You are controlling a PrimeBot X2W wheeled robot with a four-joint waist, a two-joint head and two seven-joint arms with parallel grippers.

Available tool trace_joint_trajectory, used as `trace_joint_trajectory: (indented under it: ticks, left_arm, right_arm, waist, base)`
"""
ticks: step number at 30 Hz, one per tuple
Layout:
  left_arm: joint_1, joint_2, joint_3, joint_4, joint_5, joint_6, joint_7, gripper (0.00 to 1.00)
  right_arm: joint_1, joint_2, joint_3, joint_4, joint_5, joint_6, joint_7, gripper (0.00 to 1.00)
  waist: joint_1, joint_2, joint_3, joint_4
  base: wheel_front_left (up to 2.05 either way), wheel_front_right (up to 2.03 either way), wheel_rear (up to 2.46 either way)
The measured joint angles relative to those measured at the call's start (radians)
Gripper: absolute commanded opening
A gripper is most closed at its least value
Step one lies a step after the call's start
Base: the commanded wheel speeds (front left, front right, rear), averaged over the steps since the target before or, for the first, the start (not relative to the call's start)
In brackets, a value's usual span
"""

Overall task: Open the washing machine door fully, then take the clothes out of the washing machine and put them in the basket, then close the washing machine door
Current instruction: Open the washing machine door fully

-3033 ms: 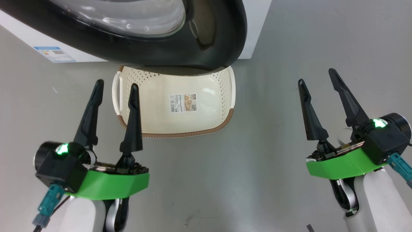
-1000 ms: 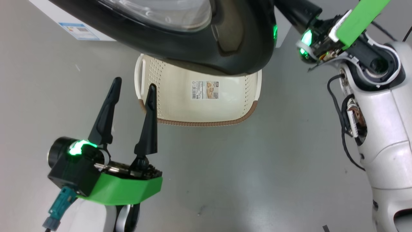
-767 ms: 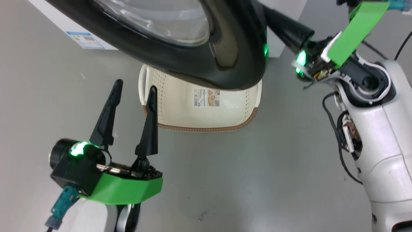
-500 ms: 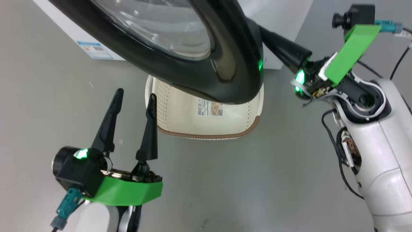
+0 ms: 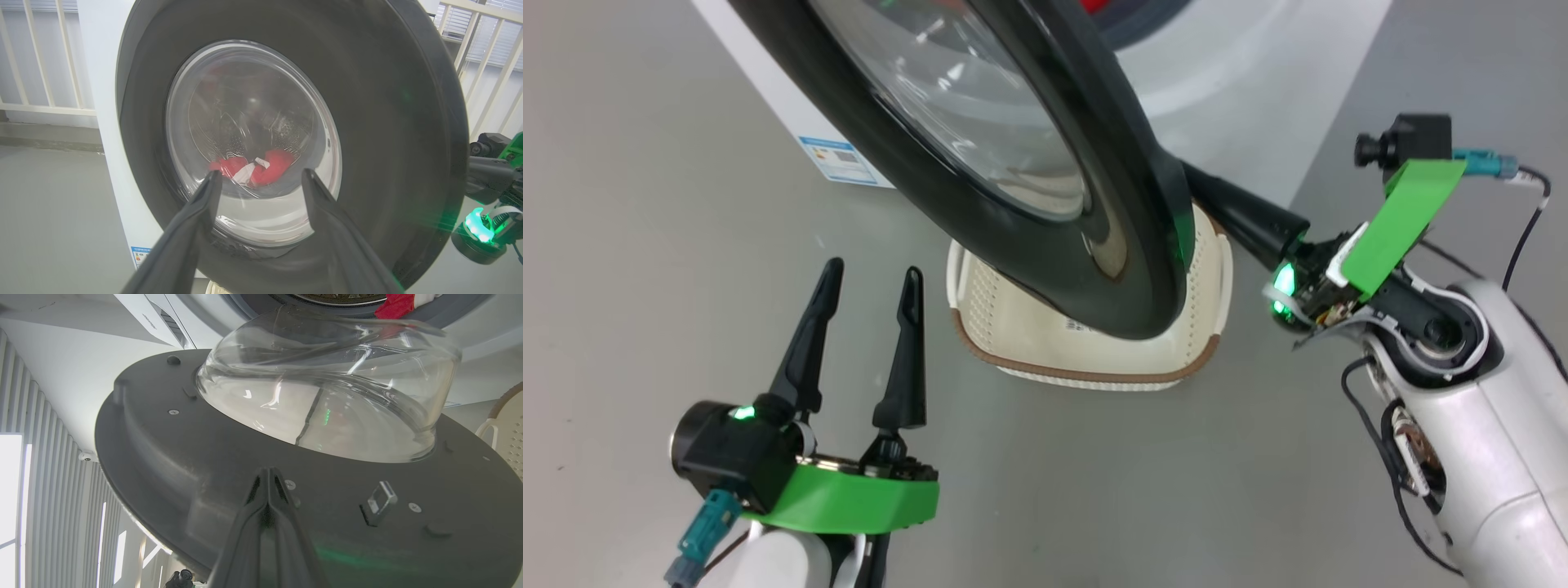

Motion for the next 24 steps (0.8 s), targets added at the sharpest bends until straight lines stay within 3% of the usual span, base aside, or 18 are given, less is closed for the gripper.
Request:
trace_joint_trajectory:
  ticks: [22,24]
  left_arm:
    - [0.046,0.000,-0.011,0.016,-0.037,0.028,0.000,1.00]
    - [0.057,0.000,-0.014,0.020,-0.040,0.036,0.000,1.00]
  right_arm:
    - [0.095,-0.112,0.205,-0.055,0.165,0.000,-0.121,0.00]
    - [0.097,-0.142,0.260,-0.073,0.205,0.000,-0.155,0.00]
  waist:
    - [0.0001,0.0000,-0.093,0.127]
    - [0.0000,0.0000,-0.102,0.153]
  base:
    - [0.00,0.00,0.00]
    - [0.00,0.00,0.00]
